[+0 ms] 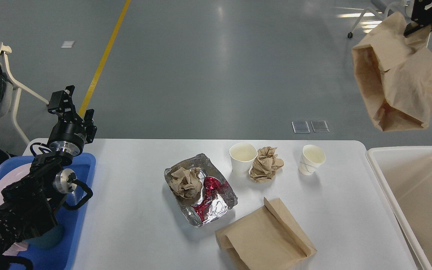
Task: Tidy desktop
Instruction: 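Lift the paper bags and drop them into the white bin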
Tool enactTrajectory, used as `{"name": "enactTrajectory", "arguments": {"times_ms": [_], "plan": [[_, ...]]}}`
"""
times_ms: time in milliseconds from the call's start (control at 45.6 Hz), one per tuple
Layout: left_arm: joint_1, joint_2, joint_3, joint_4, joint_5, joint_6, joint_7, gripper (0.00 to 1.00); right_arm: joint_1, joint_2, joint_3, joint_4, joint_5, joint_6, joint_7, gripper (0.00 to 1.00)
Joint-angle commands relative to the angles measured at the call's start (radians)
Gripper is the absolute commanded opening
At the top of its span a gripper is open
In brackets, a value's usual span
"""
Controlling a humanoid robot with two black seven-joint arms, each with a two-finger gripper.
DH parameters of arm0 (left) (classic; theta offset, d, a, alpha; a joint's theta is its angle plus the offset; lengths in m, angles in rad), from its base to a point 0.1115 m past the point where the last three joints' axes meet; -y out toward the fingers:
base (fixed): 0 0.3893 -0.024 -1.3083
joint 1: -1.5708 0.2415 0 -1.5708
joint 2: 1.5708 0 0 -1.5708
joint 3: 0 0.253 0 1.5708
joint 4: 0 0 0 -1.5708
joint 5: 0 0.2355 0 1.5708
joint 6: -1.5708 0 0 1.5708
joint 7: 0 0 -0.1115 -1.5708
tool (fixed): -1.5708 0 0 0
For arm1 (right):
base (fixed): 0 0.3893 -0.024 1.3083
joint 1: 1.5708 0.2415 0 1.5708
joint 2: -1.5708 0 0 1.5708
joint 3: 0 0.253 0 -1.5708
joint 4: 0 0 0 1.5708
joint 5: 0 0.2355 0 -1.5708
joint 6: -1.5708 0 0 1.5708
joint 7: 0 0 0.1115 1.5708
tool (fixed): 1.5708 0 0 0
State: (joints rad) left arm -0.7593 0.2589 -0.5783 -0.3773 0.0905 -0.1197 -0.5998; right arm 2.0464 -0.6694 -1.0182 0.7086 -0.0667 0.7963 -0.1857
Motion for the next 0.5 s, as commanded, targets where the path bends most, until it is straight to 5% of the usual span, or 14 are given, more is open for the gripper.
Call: {"name": "enactTrajectory", "arguments": {"times_ms": [0,329,483], "plan": [[0.000,0.000,0.000,0.000,0.000,0.000,0.000,0.97,-0.175,-0.021,0.009,-0.107,0.002,-0.107,0.000,0.00],[0.000,0.000,0.000,0.000,0.000,0.000,0.000,0.97,-0.670,-0.032,0.124,-0.256,0.057,-0.407,0.002,0.00],[0.000,0.000,0.000,0.000,0.000,0.000,0.000,0.97,-0.821,-0.016,0.129,-0.320,0.057,-0.571,0.002,0.42]]}}
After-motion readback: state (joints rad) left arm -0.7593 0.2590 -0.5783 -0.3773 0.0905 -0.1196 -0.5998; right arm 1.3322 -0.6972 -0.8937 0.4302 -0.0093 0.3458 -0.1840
